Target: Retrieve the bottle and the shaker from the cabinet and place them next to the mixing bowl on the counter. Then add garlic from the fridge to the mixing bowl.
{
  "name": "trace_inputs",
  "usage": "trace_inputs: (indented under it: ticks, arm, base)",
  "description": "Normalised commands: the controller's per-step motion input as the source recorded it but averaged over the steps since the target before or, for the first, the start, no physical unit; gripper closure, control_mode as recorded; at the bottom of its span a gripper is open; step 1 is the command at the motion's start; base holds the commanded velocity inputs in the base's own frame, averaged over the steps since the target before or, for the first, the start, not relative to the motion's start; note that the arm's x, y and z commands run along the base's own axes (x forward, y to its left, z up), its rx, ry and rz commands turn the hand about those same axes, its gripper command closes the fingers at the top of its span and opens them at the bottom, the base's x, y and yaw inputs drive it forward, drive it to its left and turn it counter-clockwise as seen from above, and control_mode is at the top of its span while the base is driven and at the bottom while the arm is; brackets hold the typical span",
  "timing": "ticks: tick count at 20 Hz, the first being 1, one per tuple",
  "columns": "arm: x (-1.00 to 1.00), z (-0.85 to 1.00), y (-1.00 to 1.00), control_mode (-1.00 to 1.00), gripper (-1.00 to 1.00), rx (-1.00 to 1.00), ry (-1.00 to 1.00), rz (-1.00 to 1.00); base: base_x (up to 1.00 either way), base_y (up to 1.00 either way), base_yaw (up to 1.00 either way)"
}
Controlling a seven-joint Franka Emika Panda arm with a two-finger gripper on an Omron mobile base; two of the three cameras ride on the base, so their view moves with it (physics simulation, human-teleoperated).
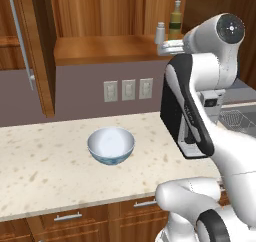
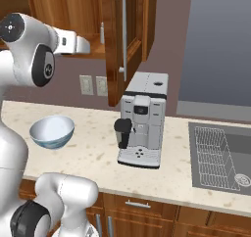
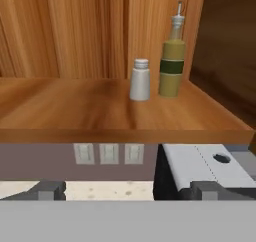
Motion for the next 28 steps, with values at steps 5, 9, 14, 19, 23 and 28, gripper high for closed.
trace_inputs:
  ticks: [5, 9, 14, 19, 23, 28]
  arm:
    - [0.78, 0.04, 0.0, -1.0, -1.0, 0.01, 0.0, -0.02]
    - [0.6, 0.0, -0.03, -1.0, -1.0, 0.0, 0.0, 0.0]
    - [0.72, 0.0, -0.11, -1.0, -1.0, 0.0, 0.11, 0.0]
    - [0.69, 0.0, -0.12, -1.0, -1.0, 0.0, 0.12, 0.0]
    - [0.46, -0.01, -0.02, -1.0, -1.0, 0.0, 0.05, 0.0]
    - [0.49, -0.17, 0.0, -1.0, -1.0, 0.05, 0.0, 0.0]
  base:
    - [0.0, 0.0, 0.0]
    - [0.0, 0.0, 0.0]
    - [0.0, 0.0, 0.0]
    - [0.0, 0.0, 0.0]
    - [0.0, 0.0, 0.0]
    - [0.0, 0.0, 0.0]
